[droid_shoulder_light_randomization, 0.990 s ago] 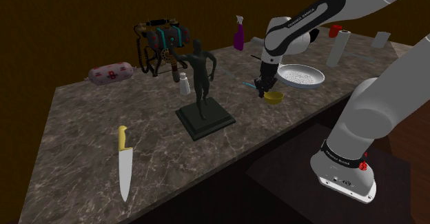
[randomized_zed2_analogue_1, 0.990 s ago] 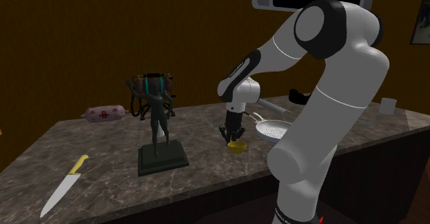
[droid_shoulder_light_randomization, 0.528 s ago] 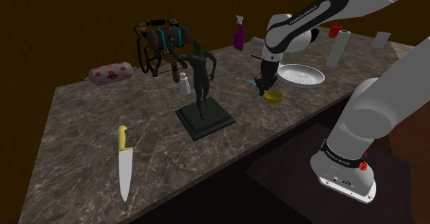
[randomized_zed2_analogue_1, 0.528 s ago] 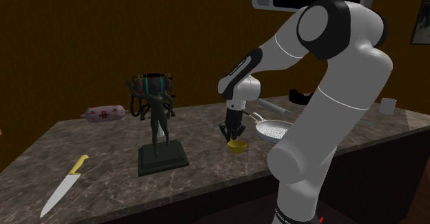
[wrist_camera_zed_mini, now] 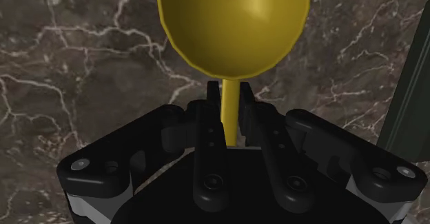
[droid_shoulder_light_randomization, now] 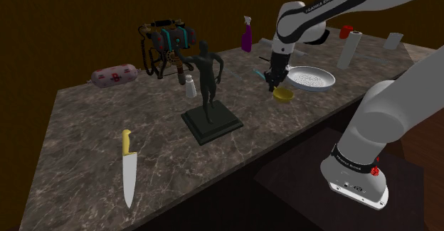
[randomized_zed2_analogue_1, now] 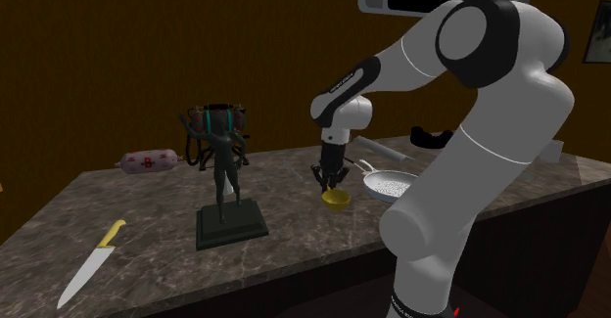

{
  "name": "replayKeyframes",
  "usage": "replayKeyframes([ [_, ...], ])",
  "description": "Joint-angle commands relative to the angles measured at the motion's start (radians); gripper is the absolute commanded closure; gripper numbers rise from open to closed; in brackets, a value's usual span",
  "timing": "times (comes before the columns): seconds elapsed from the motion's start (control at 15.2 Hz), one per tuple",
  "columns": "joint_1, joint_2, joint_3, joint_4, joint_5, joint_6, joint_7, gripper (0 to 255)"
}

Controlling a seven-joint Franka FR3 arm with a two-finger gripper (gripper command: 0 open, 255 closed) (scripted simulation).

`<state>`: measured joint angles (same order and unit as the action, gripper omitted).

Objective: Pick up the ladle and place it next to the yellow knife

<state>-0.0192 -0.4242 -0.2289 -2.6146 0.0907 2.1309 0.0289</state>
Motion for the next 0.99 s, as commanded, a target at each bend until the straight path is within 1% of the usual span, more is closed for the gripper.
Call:
replayKeyframes([
  [0.0, -0.002, -0.016, 0.002, 0.018, -0.005, -0.034, 0.006, 255],
  [0.79, -0.007, -0.079, 0.017, 0.129, -0.017, -0.205, 0.039, 255],
  [0.92, 0.019, -0.043, 0.047, 0.153, 0.009, -0.189, 0.077, 255],
])
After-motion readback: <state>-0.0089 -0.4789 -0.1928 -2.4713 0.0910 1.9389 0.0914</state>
